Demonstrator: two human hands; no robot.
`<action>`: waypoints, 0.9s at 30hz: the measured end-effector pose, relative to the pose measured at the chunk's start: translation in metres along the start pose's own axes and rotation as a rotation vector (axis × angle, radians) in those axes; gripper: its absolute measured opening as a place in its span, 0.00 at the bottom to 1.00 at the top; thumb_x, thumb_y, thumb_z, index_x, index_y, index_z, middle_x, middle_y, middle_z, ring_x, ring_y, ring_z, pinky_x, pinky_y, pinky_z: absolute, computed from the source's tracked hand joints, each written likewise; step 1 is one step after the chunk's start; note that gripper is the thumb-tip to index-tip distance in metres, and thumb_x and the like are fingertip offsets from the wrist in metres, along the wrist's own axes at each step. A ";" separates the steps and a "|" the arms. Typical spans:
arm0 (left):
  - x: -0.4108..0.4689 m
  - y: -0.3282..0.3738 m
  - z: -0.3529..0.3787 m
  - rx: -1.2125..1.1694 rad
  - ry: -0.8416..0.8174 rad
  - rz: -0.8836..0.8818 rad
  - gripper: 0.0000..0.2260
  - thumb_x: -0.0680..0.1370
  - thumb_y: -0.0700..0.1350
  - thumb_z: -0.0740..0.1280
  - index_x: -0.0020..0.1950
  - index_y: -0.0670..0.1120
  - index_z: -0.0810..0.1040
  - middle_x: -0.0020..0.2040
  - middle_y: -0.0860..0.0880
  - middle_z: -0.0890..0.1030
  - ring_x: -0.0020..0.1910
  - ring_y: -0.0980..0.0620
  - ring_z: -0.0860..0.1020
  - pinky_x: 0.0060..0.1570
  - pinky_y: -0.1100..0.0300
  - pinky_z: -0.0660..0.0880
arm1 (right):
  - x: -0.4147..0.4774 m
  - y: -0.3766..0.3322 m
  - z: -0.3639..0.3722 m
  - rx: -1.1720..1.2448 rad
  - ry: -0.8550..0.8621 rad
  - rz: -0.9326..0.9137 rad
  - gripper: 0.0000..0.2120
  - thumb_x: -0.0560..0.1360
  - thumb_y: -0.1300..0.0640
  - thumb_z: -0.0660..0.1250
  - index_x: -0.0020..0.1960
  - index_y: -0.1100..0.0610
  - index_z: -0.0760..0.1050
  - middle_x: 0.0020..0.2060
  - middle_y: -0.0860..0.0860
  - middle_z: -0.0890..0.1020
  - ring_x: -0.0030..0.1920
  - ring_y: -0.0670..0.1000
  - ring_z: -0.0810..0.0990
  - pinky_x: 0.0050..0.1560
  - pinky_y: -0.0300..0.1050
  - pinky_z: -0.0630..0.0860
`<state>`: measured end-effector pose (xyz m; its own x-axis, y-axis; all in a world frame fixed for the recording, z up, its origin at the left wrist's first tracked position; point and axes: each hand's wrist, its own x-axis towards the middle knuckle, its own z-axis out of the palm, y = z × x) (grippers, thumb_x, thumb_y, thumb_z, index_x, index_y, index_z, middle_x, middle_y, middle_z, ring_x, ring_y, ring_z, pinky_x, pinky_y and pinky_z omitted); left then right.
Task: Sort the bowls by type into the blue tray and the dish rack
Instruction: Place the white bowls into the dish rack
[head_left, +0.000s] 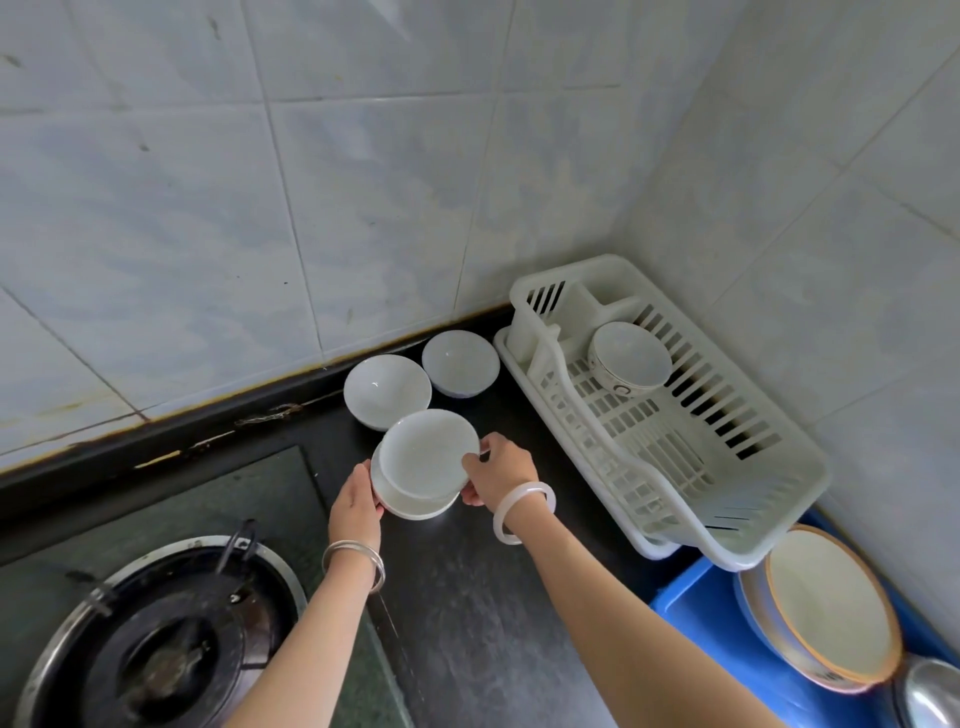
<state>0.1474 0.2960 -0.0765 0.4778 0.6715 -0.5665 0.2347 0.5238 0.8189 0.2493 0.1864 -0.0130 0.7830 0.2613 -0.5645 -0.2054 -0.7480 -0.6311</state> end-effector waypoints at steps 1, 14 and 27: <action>0.000 0.000 0.000 0.002 0.000 -0.002 0.11 0.80 0.49 0.56 0.56 0.49 0.75 0.54 0.48 0.77 0.55 0.49 0.74 0.61 0.52 0.70 | 0.001 0.000 0.003 -0.027 -0.004 0.009 0.08 0.77 0.55 0.60 0.55 0.54 0.69 0.43 0.57 0.84 0.41 0.55 0.85 0.44 0.47 0.82; 0.011 -0.006 -0.004 0.220 -0.022 0.051 0.16 0.78 0.40 0.61 0.66 0.47 0.73 0.64 0.45 0.76 0.64 0.43 0.73 0.66 0.43 0.69 | 0.016 0.013 0.018 -0.101 0.017 0.020 0.08 0.75 0.54 0.64 0.53 0.51 0.70 0.43 0.54 0.81 0.42 0.54 0.83 0.48 0.49 0.82; 0.005 0.011 0.001 0.093 -0.016 -0.096 0.15 0.77 0.36 0.62 0.62 0.47 0.75 0.63 0.45 0.76 0.62 0.41 0.74 0.58 0.44 0.75 | 0.017 0.023 0.010 0.427 -0.150 0.178 0.18 0.77 0.60 0.64 0.65 0.50 0.71 0.59 0.53 0.77 0.51 0.56 0.82 0.49 0.51 0.82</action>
<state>0.1530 0.3045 -0.0704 0.4626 0.6120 -0.6415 0.3573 0.5336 0.7666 0.2521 0.1793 -0.0426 0.6270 0.2603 -0.7342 -0.5758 -0.4800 -0.6619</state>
